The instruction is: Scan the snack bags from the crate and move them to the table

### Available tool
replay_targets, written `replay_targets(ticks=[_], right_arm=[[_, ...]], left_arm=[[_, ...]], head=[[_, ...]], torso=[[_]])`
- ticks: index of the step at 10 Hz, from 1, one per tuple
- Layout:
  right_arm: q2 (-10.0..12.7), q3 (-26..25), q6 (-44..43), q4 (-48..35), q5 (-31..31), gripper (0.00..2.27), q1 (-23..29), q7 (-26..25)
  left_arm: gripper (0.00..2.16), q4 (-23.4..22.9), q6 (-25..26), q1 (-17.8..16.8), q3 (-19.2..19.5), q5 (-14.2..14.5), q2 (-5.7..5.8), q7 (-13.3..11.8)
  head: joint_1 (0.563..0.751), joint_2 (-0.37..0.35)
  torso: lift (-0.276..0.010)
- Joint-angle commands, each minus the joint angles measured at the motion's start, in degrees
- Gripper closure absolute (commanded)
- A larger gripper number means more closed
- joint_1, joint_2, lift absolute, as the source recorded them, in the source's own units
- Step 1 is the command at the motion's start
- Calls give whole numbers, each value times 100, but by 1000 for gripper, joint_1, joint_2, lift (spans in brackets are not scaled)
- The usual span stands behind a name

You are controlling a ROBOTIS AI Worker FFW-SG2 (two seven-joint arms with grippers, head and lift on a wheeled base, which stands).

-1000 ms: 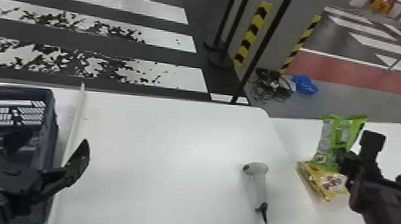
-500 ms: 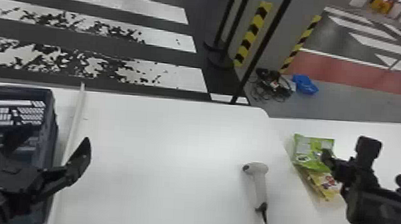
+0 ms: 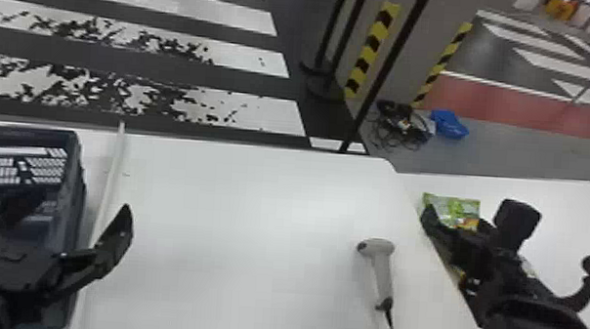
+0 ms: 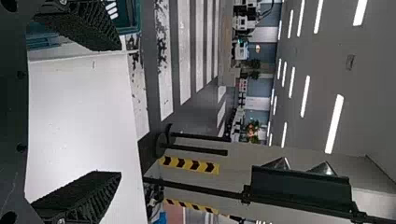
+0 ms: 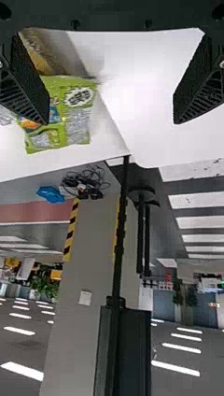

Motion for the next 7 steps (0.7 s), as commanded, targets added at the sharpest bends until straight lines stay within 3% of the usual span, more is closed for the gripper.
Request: replay_targets(ticks=[1,2,4,5,7], right_arm=[[414,190,-100,-691,-104,9,438,0],[660,374,-311,-1140,-236,36,790,0],[1126,937,-644,-2036,-157,53,1457,-184],[1249,1323,-697,-2344,10,66,1739,-263],[1258,2580,-1418,-2634,1048,66,2354,-887]], left_arm=[[33,-102,8,96,29,-96,3,57],[33,-172,43,175,37,-290,12,207],[33,-418,500,395,266,-342,29,435],[33,-559,623,562,415,-342,20,453],[33,-805,640,975,714,-360,-32,426]], head=[[695,-350],[695,-350],[695,-350],[695,-329],[695,-243]], torso=[[-95],[-95],[-95],[-95],[-95]])
